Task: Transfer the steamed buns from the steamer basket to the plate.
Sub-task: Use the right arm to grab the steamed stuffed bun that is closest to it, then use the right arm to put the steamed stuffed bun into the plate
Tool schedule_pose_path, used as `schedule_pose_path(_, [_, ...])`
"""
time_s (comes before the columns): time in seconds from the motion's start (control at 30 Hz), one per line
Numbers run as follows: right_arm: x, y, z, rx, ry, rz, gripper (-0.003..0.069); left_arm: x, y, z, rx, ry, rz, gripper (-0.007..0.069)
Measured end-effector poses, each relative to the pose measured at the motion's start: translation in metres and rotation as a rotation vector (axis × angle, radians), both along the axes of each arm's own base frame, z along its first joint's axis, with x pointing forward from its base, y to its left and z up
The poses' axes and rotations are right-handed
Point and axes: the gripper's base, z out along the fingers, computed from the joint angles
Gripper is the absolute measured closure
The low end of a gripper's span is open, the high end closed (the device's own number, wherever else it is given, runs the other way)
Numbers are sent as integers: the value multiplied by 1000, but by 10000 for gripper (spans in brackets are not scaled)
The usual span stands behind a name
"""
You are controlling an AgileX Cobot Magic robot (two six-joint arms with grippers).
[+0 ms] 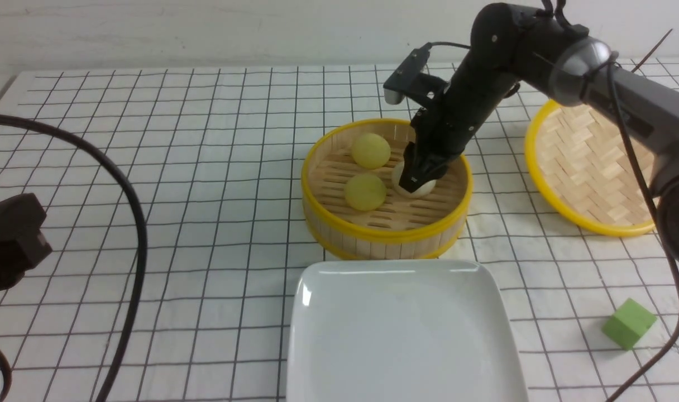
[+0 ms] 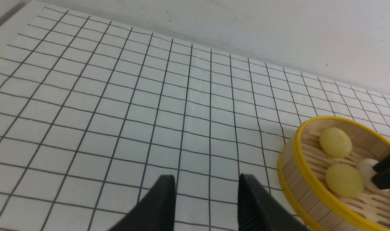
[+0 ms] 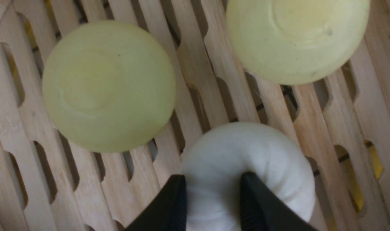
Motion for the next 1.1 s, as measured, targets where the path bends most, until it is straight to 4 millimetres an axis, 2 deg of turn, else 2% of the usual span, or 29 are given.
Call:
schedule_pose_path(0.3, [4,-1,24,-4,-59,-2,395,0,0,0,12,-2,0,323])
schedule_pose_path(0.5, [5,-1,32,1,-85,-2,395,0,0,0,15,-2,-1,323])
schedule_pose_path(0.87, [5,0,32,2,-85,-4,395,0,1,0,25,-4,-1,323])
schedule_pose_path(1.1, [7,2,10,-3,-23,3,395,0,1,0,25,-4,-1,323])
